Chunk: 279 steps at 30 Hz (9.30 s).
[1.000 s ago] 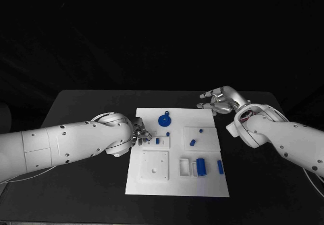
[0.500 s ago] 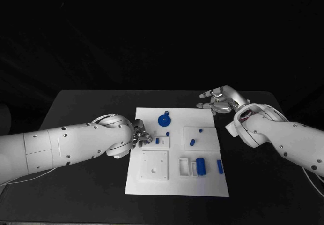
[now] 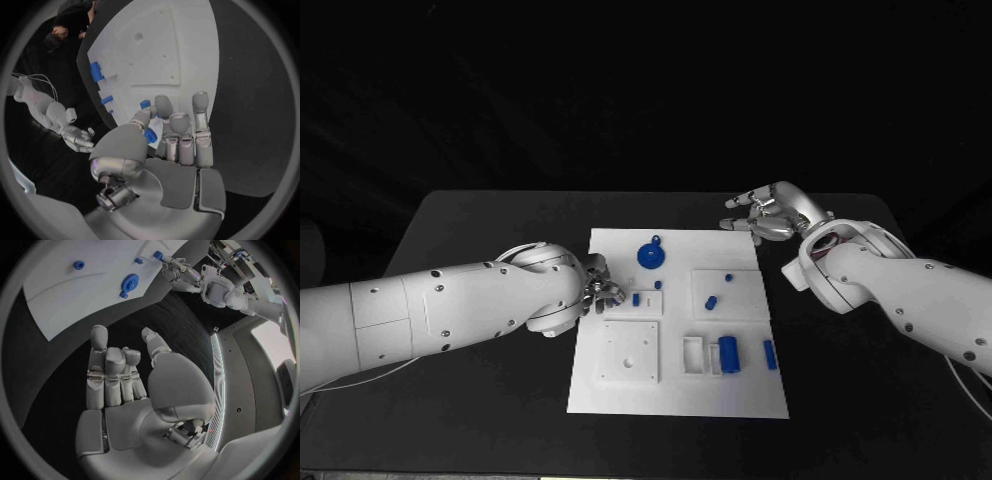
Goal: Assemble the parts on the task board
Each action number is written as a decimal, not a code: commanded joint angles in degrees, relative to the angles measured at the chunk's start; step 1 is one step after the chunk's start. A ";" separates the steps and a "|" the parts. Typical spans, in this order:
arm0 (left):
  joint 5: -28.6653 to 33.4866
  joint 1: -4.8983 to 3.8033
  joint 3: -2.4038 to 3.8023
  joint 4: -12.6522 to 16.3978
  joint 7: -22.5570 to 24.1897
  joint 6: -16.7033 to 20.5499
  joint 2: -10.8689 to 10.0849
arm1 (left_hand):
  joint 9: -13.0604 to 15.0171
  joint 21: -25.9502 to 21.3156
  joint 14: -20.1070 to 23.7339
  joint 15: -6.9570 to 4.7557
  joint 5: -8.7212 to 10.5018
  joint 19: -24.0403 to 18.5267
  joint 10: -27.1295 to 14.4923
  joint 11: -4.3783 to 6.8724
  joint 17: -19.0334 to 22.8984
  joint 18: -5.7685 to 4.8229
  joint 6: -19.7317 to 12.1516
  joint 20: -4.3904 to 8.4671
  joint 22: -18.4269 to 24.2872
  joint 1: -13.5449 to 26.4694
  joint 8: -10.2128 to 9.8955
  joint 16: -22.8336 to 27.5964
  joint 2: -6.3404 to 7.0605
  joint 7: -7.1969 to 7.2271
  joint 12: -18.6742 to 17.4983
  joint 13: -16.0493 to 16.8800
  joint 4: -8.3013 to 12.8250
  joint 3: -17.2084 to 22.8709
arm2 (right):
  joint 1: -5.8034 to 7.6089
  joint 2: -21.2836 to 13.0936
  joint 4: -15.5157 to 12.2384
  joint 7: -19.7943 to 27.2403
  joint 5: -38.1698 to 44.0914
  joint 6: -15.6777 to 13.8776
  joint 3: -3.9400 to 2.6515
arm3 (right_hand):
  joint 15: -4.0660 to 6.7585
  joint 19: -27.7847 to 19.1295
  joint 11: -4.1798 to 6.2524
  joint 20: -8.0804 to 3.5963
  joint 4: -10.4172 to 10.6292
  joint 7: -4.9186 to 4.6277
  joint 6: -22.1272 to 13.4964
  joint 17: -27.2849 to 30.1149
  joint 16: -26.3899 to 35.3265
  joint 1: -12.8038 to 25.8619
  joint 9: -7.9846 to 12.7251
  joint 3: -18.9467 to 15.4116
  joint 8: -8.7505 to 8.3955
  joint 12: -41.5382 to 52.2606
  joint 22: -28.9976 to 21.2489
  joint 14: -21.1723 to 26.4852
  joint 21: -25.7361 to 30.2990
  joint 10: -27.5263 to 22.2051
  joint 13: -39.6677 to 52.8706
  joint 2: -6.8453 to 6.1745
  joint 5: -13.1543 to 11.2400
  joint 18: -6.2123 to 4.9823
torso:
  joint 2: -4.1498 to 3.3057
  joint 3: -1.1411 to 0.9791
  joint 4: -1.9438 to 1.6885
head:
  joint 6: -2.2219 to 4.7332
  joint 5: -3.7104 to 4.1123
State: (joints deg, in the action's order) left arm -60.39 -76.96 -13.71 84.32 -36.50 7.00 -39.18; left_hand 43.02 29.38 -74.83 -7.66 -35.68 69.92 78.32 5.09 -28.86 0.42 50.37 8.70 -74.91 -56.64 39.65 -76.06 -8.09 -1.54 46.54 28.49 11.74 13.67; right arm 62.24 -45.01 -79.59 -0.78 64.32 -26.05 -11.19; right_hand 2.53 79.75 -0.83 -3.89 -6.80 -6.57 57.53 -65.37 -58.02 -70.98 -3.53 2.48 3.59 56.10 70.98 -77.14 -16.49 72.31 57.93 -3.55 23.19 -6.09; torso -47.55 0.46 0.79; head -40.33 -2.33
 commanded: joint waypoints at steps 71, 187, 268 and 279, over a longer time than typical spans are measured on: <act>-1.42 0.62 -0.05 -2.65 0.09 -4.76 1.81 | -3.09 -1.18 -0.74 0.17 7.83 0.92 1.22 -0.11 -0.64 0.16 4.28 -0.35 -1.08 -3.52 -3.41 0.99 1.00 2.97 -1.05 0.25 -4.47 -4.28 | -0.01 0.06 -0.05 0.21 0.07 1.22 -0.02 | 0.31 0.32 0.48 0.07 -0.33 -0.01 0.31 -0.08 -0.17 0.36 -0.08 0.14 -0.02 0.42 0.15 -0.01 0.42 0.12 0.10 0.13 0.22 -0.32 | -0.06 -0.03 0.05 | -0.49 0.27; -29.19 1.66 0.65 -8.28 32.23 13.16 8.42 | -38.90 -13.71 4.70 6.50 27.29 -1.05 -7.73 -8.56 9.47 3.98 14.92 -6.36 -0.80 -22.60 -36.11 13.56 13.97 -2.69 -43.14 -25.06 -4.10 -3.78 | -0.09 0.36 2.08 0.53 -0.85 0.91 -0.01 | 0.25 0.77 0.41 0.13 0.19 -0.16 -0.69 0.39 0.43 0.31 -0.07 0.22 -0.04 -0.35 1.23 0.31 2.22 -0.40 -0.82 -0.06 1.70 -0.29 | 0.00 -0.03 -0.01 | 1.87 2.26; -30.29 5.23 0.44 -17.66 33.25 8.26 13.32 | -39.47 -13.73 4.01 6.37 24.71 -0.16 -11.14 -9.13 10.15 4.47 10.40 -6.39 -1.17 -24.30 -36.10 12.38 14.21 -3.20 -43.24 -25.11 -8.58 -1.17 | -0.09 0.14 1.07 1.13 -0.99 0.72 -0.01 | 0.39 1.04 0.80 -0.07 -0.08 -0.13 -1.27 19.89 11.41 -0.27 -0.06 0.51 -0.04 -12.13 -14.79 4.57 10.90 -2.42 -22.65 -0.30 1.61 1.86 | -0.02 0.01 0.05 | 0.86 3.16; -30.29 5.24 0.44 -17.65 32.76 8.05 13.35 | -39.36 -12.50 3.24 5.96 24.34 0.18 -7.53 -8.32 9.91 4.60 14.33 -5.98 -1.43 -25.43 -35.90 11.60 12.14 -4.18 -43.18 -25.08 -7.75 0.61 | -0.08 0.11 1.04 1.11 -0.99 0.69 -0.01 | 0.39 1.04 0.80 -0.07 -0.08 -0.13 -1.27 19.89 11.41 -0.27 -0.06 0.51 -0.04 -12.13 -14.79 4.57 10.90 -2.42 -22.65 -0.30 1.61 1.86 | 0.03 0.00 -0.02 | 0.77 3.23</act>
State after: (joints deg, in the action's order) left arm -90.65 -72.14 -13.00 66.56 -3.77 17.54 -25.94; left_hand 3.59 16.69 -71.14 -1.72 -11.12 69.72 70.18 -3.25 -18.90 3.98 64.28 2.78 -74.93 -81.75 3.82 -64.09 4.83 -5.68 3.62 3.25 3.98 13.99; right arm 62.19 -44.88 -78.43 -0.17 63.28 -25.70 -11.18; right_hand 2.88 80.67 -0.01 -3.98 -6.88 -6.70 56.00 -45.54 -46.47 -70.98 -3.54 2.88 3.59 43.85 56.24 -72.99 -5.42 70.46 35.34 -3.55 24.64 -4.82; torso -47.54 0.45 0.81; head -39.58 0.87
